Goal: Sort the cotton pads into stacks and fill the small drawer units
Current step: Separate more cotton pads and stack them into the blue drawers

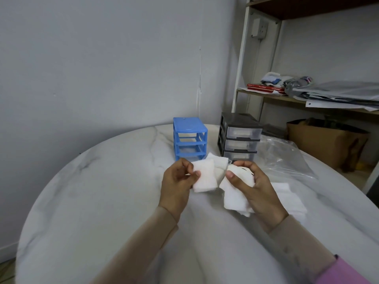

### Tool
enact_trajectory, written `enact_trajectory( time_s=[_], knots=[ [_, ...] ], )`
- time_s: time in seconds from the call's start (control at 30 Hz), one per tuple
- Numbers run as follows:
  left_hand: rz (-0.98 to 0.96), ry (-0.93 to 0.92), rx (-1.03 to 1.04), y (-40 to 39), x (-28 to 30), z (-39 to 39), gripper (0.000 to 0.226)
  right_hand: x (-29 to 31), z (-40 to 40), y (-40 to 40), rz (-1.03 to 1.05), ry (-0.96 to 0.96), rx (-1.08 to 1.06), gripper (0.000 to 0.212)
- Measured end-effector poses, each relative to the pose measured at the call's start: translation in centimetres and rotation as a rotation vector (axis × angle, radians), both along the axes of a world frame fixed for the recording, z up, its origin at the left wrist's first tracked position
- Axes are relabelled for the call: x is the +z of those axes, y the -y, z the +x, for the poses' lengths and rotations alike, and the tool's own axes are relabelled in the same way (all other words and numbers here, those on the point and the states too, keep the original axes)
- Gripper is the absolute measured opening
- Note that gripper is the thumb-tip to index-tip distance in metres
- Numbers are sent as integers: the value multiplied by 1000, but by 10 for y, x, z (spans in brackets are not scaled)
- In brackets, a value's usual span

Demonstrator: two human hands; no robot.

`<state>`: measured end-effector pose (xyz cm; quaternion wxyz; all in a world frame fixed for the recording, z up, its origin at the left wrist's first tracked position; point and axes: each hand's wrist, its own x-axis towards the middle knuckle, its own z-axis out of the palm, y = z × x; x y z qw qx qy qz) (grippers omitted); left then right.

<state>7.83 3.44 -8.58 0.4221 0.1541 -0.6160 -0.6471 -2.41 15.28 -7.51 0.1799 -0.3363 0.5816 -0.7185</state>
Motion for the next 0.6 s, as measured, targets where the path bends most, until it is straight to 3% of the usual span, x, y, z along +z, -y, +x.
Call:
enact_trajectory(
  time_s=[0.17, 0.37, 0.6],
  knots=[
    [-94, 88, -4, -4, -4, 0, 44, -2, 1, -2, 19, 4, 33, 17],
    [-26, 103, -176, -15, 2, -2, 11, -3, 1, -3, 12, -11, 10, 14],
    [-96, 146, -152, -13, 0, -4, 10, -4, 0, -1, 39, -28, 17, 19]
  ],
)
